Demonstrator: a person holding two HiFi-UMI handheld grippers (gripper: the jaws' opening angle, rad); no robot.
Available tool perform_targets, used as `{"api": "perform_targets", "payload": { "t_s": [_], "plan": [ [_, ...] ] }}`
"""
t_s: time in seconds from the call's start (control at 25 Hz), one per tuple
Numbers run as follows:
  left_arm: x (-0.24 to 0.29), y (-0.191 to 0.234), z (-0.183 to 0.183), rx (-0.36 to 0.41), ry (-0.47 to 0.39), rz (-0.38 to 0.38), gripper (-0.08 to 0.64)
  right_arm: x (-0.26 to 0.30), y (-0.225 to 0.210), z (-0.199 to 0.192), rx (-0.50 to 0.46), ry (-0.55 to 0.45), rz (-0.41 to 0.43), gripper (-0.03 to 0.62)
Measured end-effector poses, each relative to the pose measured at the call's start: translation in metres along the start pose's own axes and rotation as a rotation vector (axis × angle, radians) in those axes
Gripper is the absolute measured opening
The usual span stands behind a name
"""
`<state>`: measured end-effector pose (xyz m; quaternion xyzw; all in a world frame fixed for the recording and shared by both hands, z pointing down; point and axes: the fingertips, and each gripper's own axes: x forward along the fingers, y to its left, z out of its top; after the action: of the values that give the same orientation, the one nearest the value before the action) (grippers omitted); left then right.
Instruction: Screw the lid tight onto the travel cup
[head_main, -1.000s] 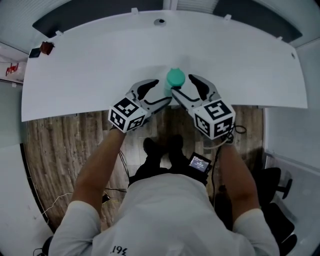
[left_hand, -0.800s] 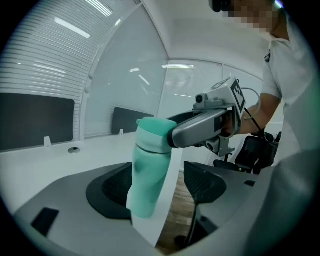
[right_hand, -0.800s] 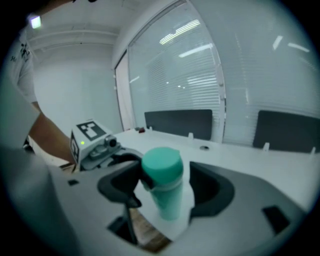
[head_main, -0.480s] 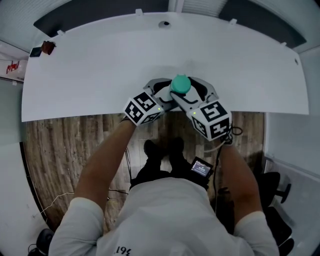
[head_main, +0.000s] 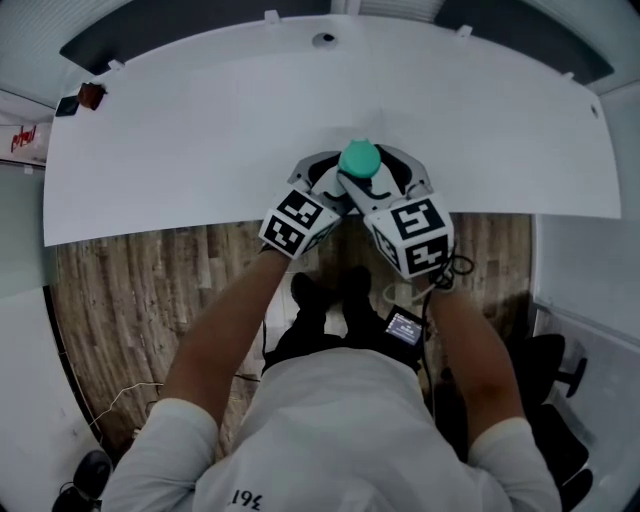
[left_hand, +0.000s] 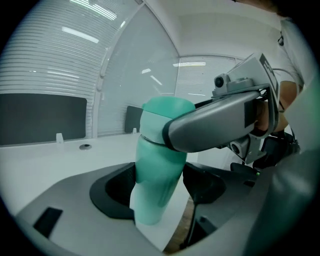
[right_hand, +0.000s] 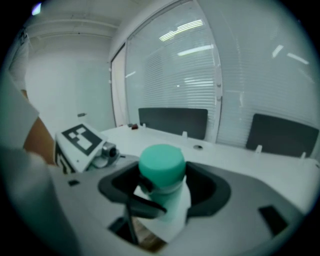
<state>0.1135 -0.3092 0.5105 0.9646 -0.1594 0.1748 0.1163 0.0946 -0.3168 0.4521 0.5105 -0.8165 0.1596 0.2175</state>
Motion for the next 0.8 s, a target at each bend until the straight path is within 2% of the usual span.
{"api": "perform_targets", "payload": {
  "t_s": [0.24, 0.36, 0.44, 0.52, 0.68, 0.8],
  "plan": [
    [0.0001, 0.0017, -0.0004, -0.045, -0.027, 0.115, 0.319, 0.0003, -0.0012, -0.0009, 0.046, -0.014, -0.110, 0.301],
    [0.0011, 0.0021, -0.0009, -0.062, -0.027, 0.135, 0.319, 0.0005, -0.0014, -0.0010, 0.051, -0.013, -0.125, 0.301],
    [0.0010, 0.0010, -0.0018, -0.046, -0.011, 0.098, 0.321, 0.0001, -0.0011, -0.0012, 0.042, -0.014, -0.105, 0.301],
    [0.0001, -0.0003, -0.0010, 0.002, 0.012, 0.033, 0.319, 0.0000, -0.0013, -0.0008, 0.028, -0.010, -0.065, 0.301],
    [-0.0021, -0.0030, 0.0047, 0.131, 0.040, -0.112, 0.321, 0.0011, 0.0028, 0.0001, -0.043, 0.001, 0.057, 0.301],
    [-0.0016, -0.0041, 0.0059, 0.170, 0.044, -0.160, 0.321, 0.0021, 0.0059, -0.0007, -0.089, 0.011, 0.138, 0.301]
  ]
}}
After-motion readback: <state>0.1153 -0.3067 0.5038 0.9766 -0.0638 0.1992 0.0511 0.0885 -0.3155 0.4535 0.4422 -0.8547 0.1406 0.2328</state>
